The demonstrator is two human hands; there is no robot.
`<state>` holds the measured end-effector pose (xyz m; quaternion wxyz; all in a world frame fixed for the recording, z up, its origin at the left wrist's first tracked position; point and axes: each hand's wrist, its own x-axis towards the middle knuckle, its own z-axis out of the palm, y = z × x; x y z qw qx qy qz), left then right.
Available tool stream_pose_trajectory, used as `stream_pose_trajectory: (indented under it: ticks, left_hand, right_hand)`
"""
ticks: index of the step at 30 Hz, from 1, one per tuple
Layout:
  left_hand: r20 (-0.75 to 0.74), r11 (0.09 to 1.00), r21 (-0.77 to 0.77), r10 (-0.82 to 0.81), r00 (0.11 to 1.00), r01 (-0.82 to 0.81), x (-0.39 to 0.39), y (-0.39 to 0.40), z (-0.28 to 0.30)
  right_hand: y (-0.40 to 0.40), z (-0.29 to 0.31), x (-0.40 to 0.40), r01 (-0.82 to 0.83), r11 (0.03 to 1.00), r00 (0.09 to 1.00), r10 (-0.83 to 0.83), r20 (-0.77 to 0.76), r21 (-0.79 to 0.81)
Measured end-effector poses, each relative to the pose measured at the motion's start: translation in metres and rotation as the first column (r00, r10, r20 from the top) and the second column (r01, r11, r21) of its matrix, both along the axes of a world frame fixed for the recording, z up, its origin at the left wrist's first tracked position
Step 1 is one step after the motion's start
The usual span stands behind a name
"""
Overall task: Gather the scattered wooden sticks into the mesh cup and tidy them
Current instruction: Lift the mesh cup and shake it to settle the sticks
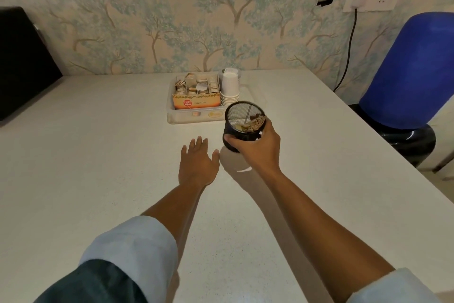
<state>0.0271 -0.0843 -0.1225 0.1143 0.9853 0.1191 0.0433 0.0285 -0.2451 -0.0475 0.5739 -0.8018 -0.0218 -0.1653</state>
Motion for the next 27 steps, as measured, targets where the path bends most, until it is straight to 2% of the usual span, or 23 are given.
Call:
stream_pose_trajectory:
  ticks: [2, 4, 6, 12, 15, 19, 23, 27]
  left_hand:
    - [0.011, 1.0, 0.004, -0.002, 1.0, 0.001, 0.001, 0.001, 0.0]
    - [0.016, 1.0, -0.001, -0.01, 1.0, 0.01, 0.001, 0.002, -0.001]
    - [0.03, 1.0, -0.005, -0.011, 0.999, 0.012, 0.0, 0.002, -0.003]
    - [0.026, 1.0, -0.001, 0.001, 1.0, -0.001, 0.002, 0.002, -0.003]
    - [0.02, 1.0, -0.005, -0.011, 1.0, 0.012, 0.0, 0.002, -0.001]
    - [0.025, 1.0, -0.013, -0.013, 1.0, 0.013, 0.0, 0.002, 0.001]
    - [0.039, 1.0, -0.022, -0.022, 0.999, 0.023, -0.001, 0.002, 0.001]
    - [0.027, 1.0, -0.004, -0.018, 0.999, 0.018, -0.001, 0.001, 0.001]
  right_hand:
    - [0.004, 0.003, 0.0, 0.039, 0.999, 0.999, -0.039, 0.011, 0.005]
    - [0.005, 0.0, 0.001, 0.008, 0.995, 0.998, -0.014, -0.061, -0.103]
    - [0.005, -0.005, 0.001, -0.009, 0.99, 0.997, -0.001, -0.072, -0.142]
    - [0.009, 0.005, -0.004, 0.07, 0.997, 0.996, -0.071, 0.057, 0.013]
    - [0.007, 0.001, -0.001, 0.006, 0.995, 0.999, -0.01, -0.041, -0.104]
    - [0.009, -0.002, -0.004, -0.001, 0.997, 1.0, 0.0, -0.016, -0.077]
    - [0.012, 0.003, -0.006, 0.056, 0.998, 0.996, -0.057, 0.073, 0.017]
    - [0.007, -0.004, -0.004, -0.013, 0.997, 1.0, 0.012, -0.01, -0.08]
